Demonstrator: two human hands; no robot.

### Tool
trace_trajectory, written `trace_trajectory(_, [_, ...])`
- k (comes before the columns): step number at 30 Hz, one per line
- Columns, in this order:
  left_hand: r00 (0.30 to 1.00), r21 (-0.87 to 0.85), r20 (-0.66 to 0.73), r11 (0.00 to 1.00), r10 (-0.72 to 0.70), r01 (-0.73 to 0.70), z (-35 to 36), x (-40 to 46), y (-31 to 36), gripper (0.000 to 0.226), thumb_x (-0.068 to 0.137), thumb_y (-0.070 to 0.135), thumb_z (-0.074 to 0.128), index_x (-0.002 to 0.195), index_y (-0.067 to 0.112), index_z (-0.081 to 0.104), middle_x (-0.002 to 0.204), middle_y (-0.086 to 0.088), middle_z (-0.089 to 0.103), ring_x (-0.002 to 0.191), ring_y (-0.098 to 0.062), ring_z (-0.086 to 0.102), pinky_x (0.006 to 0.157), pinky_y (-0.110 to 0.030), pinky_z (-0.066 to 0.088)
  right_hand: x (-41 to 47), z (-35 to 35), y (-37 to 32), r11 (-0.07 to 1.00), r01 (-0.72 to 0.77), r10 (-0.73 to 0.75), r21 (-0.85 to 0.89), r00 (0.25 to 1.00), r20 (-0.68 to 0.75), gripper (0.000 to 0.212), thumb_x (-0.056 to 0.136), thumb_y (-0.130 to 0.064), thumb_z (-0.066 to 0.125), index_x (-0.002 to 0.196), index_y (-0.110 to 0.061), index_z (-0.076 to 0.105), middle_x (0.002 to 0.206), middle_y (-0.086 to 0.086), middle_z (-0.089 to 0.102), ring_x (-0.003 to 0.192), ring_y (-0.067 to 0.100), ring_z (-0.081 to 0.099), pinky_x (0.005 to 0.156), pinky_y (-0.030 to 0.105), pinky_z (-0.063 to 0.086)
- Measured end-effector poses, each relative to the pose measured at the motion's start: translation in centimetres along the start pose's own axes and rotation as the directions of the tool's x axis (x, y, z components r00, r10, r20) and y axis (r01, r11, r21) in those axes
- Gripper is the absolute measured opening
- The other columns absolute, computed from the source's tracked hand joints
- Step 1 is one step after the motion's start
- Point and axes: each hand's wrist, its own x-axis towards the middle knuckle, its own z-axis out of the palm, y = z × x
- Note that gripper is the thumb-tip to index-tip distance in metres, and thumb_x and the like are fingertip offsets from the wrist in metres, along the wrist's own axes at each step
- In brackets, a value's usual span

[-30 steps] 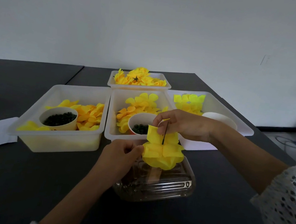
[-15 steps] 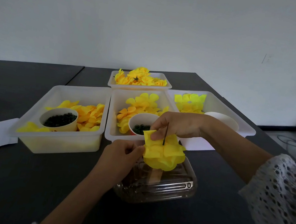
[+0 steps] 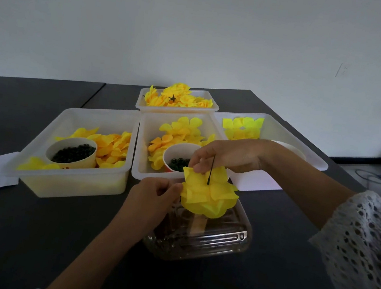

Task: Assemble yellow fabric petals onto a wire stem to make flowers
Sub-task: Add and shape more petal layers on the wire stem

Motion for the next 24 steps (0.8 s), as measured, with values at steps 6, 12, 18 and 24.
trace_trajectory(6, [1.0,0.049,-0.025,0.999,0.002,-0.001,-0.1,-0.4,0.4,0.045,0.1,0.038,0.043,0.058,0.031,0.058,0.051,0.021,0.059,0.054,0.007,0.054,0.055,-0.021,0.037,-3.1,-2.7,-0.5,0.985,0.0,-0.065,-0.174,0.928,-0.368,0.017,0.094,-0.022,0.056,0.106,-0.022,0.069,0.098,-0.009,0.065,0.089,0.004,0.06,0.076,0.015,0.046])
trace_trajectory(12, [0.992,0.072,-0.126,0.997,0.017,-0.008,-1.5,0.2,0.2,0.047,0.099,0.042,0.038,0.06,0.025,0.059,0.052,0.007,0.059,0.054,-0.005,0.055,0.054,-0.02,0.042,-4.7,-8.7,3.1,1.0,-0.011,0.016,0.011,0.512,-0.859,0.018,0.092,-0.009,0.053,0.098,-0.003,0.069,0.079,0.006,0.06,0.062,0.013,0.048,0.058,0.022,0.038])
trace_trajectory(18, [0.974,0.007,-0.223,1.0,0.03,-0.03,-2.2,1.1,0.6,0.043,0.1,0.034,0.044,0.064,0.018,0.06,0.05,0.003,0.054,0.052,-0.006,0.051,0.056,-0.025,0.033,-1.9,-10.5,7.6,0.904,-0.353,-0.045,-0.239,0.478,-0.877,0.017,0.086,-0.01,0.058,0.096,-0.015,0.071,0.094,0.004,0.064,0.095,0.024,0.06,0.077,0.023,0.039])
trace_trajectory(24, [0.967,-0.049,-0.231,0.991,0.112,-0.126,-2.8,2.1,2.0,0.039,0.094,0.035,0.044,0.062,0.019,0.059,0.049,0.007,0.054,0.047,-0.003,0.048,0.053,-0.027,0.032,4.1,-9.9,9.7,0.365,-0.601,0.073,-0.711,0.78,-0.621,0.047,0.08,-0.036,0.069,0.123,-0.026,0.052,0.118,-0.001,0.06,0.12,0.023,0.048,0.104,0.04,0.025])
